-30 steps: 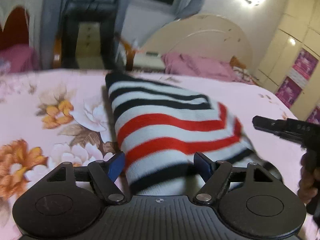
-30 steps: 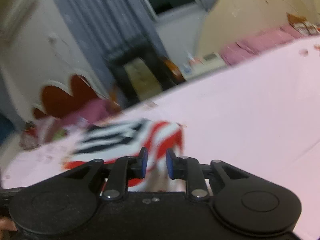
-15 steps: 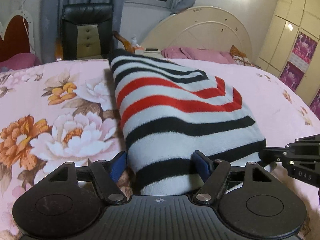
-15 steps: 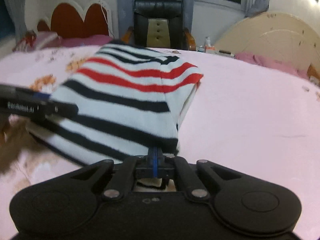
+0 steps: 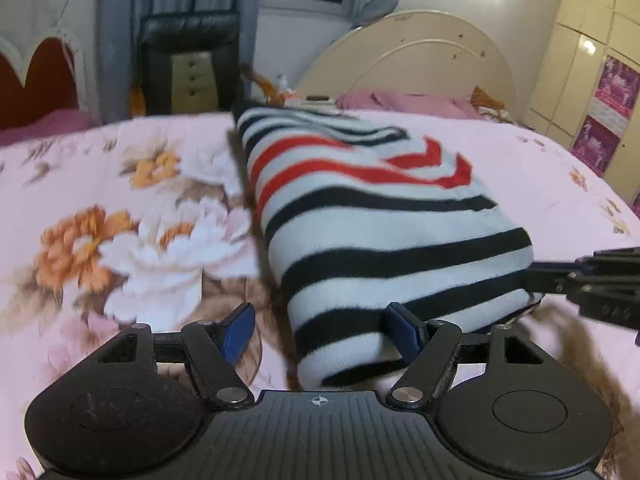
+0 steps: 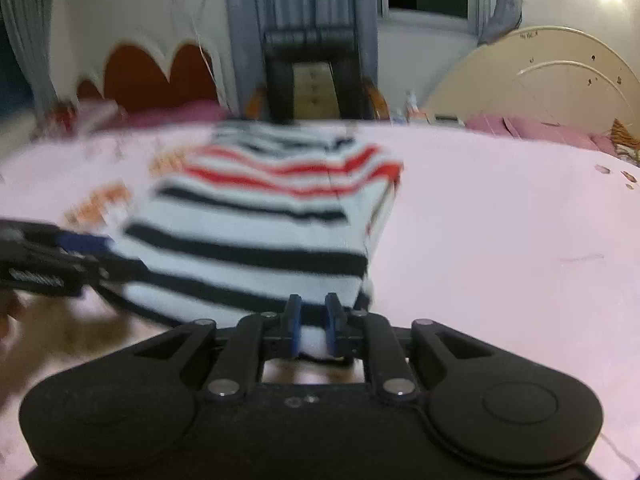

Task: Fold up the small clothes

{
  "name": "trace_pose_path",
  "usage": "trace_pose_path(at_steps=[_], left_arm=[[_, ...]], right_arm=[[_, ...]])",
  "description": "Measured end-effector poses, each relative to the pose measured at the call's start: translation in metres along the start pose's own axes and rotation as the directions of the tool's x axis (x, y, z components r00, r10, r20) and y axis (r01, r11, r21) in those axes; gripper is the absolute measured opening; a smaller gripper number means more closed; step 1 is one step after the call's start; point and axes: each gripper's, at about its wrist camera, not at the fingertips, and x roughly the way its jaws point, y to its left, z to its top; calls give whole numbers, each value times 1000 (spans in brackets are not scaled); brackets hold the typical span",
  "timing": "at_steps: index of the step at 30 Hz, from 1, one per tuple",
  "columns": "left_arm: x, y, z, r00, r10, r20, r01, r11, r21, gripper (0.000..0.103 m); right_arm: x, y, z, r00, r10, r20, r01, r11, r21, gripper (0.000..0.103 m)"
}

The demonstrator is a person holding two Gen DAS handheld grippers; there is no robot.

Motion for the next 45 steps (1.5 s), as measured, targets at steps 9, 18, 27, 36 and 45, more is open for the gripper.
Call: trace_pose_path(at_steps=[9,18,27,36,45], left_arm=[[-4,-1,-1,1000,15,8,-15,1000,-10,72],[14,-5,81,985,-90,144,89,996,9,72],[69,-19,82,997,-76,12,74,994,84,72],[65,14,98,998,-25,66,25,1000,-1,72],[67,21,99,994,-18,107,24,998,-52,72]], right_arm=[[11,3,-2,999,-23,-28,22,999,-34,12],[21,-17,55,992,23,121,-27,999,38,12],[83,-18,70,1000,17,14,-16,999,-45,14],[85,-61,92,996,3,84,-16,987,158,25],[123,-113,95,972,189,142,-234,849,474,14]])
